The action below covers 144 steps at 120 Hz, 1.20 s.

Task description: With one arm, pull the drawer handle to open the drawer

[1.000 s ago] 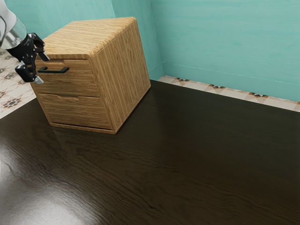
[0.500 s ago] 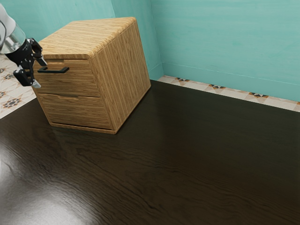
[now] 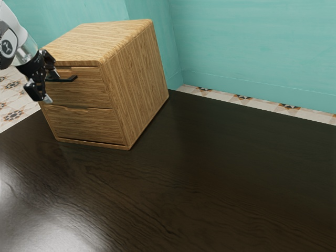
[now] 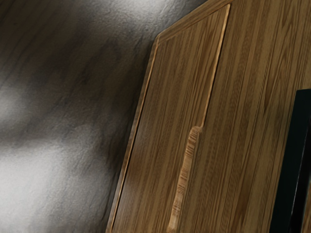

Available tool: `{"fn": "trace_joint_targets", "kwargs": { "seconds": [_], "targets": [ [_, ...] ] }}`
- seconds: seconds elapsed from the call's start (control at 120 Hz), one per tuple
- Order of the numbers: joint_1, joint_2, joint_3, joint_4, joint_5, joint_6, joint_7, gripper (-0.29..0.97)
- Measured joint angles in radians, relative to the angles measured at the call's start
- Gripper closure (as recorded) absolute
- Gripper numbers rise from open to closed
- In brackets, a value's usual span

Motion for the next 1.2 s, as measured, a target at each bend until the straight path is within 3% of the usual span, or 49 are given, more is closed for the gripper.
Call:
{"fn": "trace_joint_targets", "kwargs": {
  "seconds": [0.225,0.667,0.958,1.2],
  "targets": [
    [0.000,0.059,-0.002,0.056,-0.002,0.021,0.007,0.00],
    [-0.038,0.042,0.010,0.056,0.005,0.031,-0.005,0.00],
    [-0.044,0.040,0.002,0.052,0.064,0.082,-0.006,0.01],
    [-0.068,-0.050,0.008,-0.002,0.072,0.089,0.002,0.01]
  ]
}}
